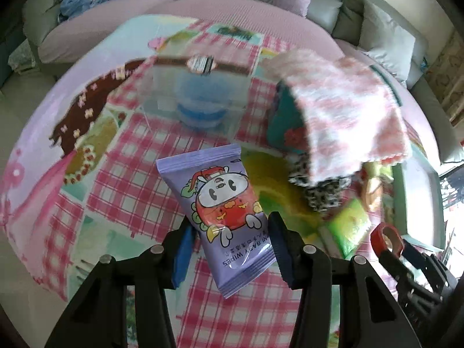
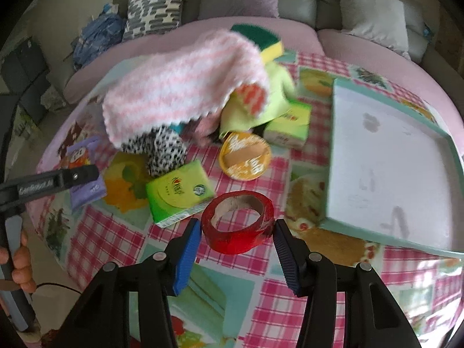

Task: Organize soft objects
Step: 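Grasp the purple baby wipes packet with the left gripper while the right gripper grasps the red tape roll, then carry the wipes packet and tape roll over the white tray and open both grippers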

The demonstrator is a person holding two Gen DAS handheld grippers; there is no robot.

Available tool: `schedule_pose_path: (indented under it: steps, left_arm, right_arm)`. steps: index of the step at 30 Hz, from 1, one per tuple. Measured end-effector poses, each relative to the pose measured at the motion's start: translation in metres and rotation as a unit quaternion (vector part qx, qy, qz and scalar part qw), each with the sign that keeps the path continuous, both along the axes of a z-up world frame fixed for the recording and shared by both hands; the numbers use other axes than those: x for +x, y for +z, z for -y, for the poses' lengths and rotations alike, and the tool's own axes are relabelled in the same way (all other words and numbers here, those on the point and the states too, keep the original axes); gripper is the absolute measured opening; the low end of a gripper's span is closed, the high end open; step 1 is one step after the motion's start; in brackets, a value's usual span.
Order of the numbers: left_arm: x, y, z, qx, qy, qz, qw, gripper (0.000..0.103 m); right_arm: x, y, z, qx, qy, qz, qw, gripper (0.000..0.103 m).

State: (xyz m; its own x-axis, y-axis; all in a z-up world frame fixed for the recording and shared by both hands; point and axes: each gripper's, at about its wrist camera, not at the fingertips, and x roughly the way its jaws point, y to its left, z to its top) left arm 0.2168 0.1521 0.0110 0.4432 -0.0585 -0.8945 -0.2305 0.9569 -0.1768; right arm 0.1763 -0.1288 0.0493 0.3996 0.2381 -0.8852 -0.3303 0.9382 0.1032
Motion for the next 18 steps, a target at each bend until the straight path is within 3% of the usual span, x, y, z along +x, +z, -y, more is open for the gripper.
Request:
schedule_pose_path:
  steps: [5, 6, 10, 13, 18]
  left_arm:
    - [-0.016, 0.044, 0.013, 0.009, -0.015, 0.038, 0.9991, 0.051]
    - [-0.040, 0.056, 0.029, 0.011, -0.018, 0.043, 0.9988, 0.051]
    - [-0.036, 0.082, 0.052, 0.014, -0.057, 0.076, 0.9953, 0.051]
    - [-0.039, 0.109, 0.092, 0.012, -0.092, 0.087, 0.9919, 0.051]
    - [-0.020, 0.127, 0.142, 0.011, -0.134, 0.104, 0.9855, 0.051]
  right_arm:
    - [0.002, 0.020, 0.019, 0.016, -0.026, 0.005, 1.000, 0.054]
    - [0.002, 0.022, 0.022, 0.019, -0.030, 0.006, 0.999, 0.054]
    - [0.011, 0.042, 0.043, 0.030, -0.055, 0.023, 0.998, 0.054]
    - [0.018, 0.059, 0.063, 0.032, -0.081, 0.041, 0.995, 0.054]
    - [0.034, 0.073, 0.096, 0.028, -0.127, 0.057, 0.990, 0.054]
